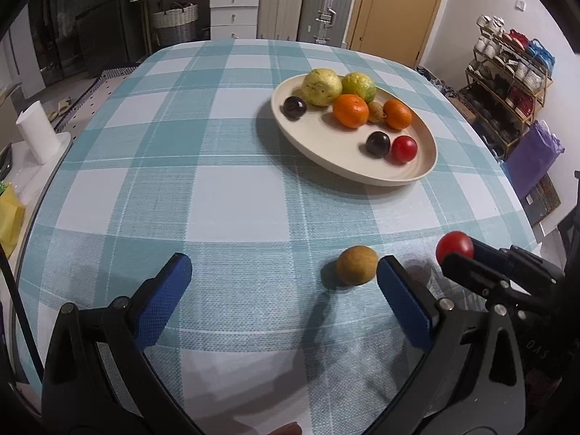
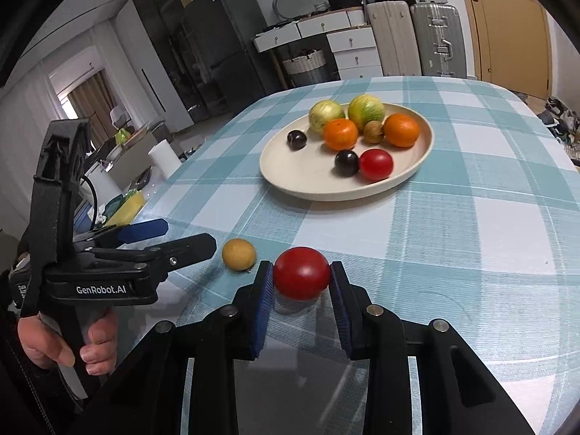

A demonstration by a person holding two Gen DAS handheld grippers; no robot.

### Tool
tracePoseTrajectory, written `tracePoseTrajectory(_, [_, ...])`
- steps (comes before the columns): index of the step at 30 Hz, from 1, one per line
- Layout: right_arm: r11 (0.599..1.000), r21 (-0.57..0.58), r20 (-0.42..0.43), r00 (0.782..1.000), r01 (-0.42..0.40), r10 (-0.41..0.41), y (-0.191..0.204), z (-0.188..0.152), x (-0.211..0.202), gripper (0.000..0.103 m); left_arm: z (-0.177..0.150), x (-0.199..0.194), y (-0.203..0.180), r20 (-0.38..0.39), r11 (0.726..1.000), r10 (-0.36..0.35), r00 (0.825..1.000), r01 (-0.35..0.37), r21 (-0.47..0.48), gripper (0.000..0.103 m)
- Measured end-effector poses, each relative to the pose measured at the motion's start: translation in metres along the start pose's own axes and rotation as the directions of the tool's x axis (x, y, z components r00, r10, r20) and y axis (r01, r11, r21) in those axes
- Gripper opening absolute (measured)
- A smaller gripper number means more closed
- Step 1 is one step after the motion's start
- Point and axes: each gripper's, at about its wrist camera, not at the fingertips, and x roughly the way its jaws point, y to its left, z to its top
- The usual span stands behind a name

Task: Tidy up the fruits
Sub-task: 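Grasp the last red tomato with the right gripper while the left grasps the small brown fruit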

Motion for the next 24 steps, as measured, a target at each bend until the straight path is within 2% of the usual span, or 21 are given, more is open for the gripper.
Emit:
tracePoseTrajectory(8, [1.0, 0.019, 0.011, 1.0, 0.004, -0.004, -0.011, -0.002, -0.009, 0.032, 0.001, 0.015, -0.018, -0.049, 0.998, -0.008, 0.999, 0.01, 0.059, 0.101])
tracePoseTrajectory(11, [1.0, 0.021, 0.017, 1.0, 0.006, -0.006, -0.013, -0.003, -0.011, 0.032, 0.001, 0.014, -0.027, -0.036, 0.995, 0.001, 0.999, 0.003, 0.1, 0.101])
tracePoseTrajectory(14, [1.0, 0.025, 0.024, 1.0, 0.005, -0.006, -0.016, -0.004, -0.013, 0.032, 0.004, 0.013, -0.031, -0.03, 0.993, -0.02, 0.999, 0.023, 0.112, 0.098])
tracePoseTrajectory(16, [1.0, 0.03, 0.024, 1.0, 0.003, -0.003, -0.018, -0.004, -0.012, 0.032, 0.005, 0.016, -0.031, -0.047, 0.994, -0.022, 0.999, 0.027, 0.105, 0.091])
tracePoseTrajectory(18, [0.999, 0.032, 0.024, 1.0, 0.0, -0.001, -0.018, -0.004, -0.012, 0.032, 0.004, 0.022, -0.03, -0.079, 0.995, -0.031, 0.996, 0.038, 0.095, 0.069])
tracePoseTrajectory(20, [1.0, 0.031, 0.024, 1.0, -0.002, 0.002, -0.019, -0.004, -0.013, 0.032, 0.003, 0.025, -0.028, -0.103, 0.995, -0.052, 0.993, 0.06, 0.083, 0.058])
tracePoseTrajectory(23, [1.0, 0.027, 0.03, 1.0, -0.003, 0.002, -0.019, -0.004, -0.015, 0.032, 0.001, 0.023, -0.03, -0.101, 0.988, -0.109, 0.989, 0.119, 0.101, 0.025])
tracePoseTrajectory(24, [1.0, 0.028, 0.031, 1.0, -0.004, 0.003, -0.019, -0.004, -0.015, 0.032, 0.0, 0.023, -0.031, -0.099, 0.986, -0.107, 0.989, 0.118, 0.113, 0.026])
